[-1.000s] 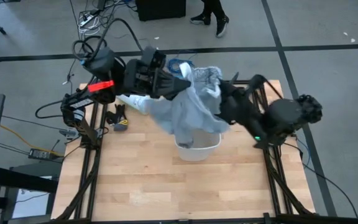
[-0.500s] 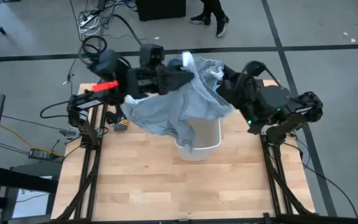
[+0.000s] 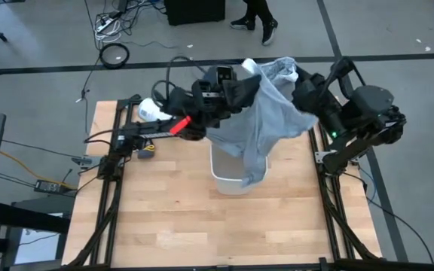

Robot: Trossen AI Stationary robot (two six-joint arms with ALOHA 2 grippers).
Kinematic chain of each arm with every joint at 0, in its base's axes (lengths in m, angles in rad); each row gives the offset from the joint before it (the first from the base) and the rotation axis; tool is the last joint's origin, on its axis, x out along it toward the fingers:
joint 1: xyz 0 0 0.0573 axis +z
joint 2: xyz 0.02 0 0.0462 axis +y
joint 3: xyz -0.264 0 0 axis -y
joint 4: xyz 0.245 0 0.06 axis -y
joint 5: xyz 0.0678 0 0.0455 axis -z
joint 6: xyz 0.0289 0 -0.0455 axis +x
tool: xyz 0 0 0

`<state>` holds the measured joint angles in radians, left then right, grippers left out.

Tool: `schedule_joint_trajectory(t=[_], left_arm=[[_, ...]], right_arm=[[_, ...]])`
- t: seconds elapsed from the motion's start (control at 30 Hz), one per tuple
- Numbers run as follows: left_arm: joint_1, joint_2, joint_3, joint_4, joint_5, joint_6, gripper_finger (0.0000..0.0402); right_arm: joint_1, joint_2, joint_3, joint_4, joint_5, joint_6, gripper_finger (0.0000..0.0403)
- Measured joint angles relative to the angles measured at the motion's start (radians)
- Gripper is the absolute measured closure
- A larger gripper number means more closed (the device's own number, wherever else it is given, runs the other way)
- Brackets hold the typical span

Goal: Place trash/remove bag and relplace
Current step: Put the gray trash bag into the trash bin

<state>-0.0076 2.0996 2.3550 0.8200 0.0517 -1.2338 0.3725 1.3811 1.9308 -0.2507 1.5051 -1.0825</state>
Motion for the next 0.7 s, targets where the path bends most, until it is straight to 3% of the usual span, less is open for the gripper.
schedule_joint_trajectory(t=[0.37,0.5,0.7], left_arm=[[0.025,0.109,0.001,0.567,-0.285,0.011,0.0401],[0.049,0.117,-0.020,0.737,-0.298,0.006,0.0401],[0.055,0.123,-0.038,0.750,-0.295,-0.006,0.0401]], right_arm=[[0.000,-0.014,0.000,-0.009,-0.010,-0.012,0.0403],[0.000,-0.011,0.000,-0.008,-0.010,-0.011,0.0403],[0.000,-0.009,0.000,-0.009,-0.011,-0.012,0.0403]])
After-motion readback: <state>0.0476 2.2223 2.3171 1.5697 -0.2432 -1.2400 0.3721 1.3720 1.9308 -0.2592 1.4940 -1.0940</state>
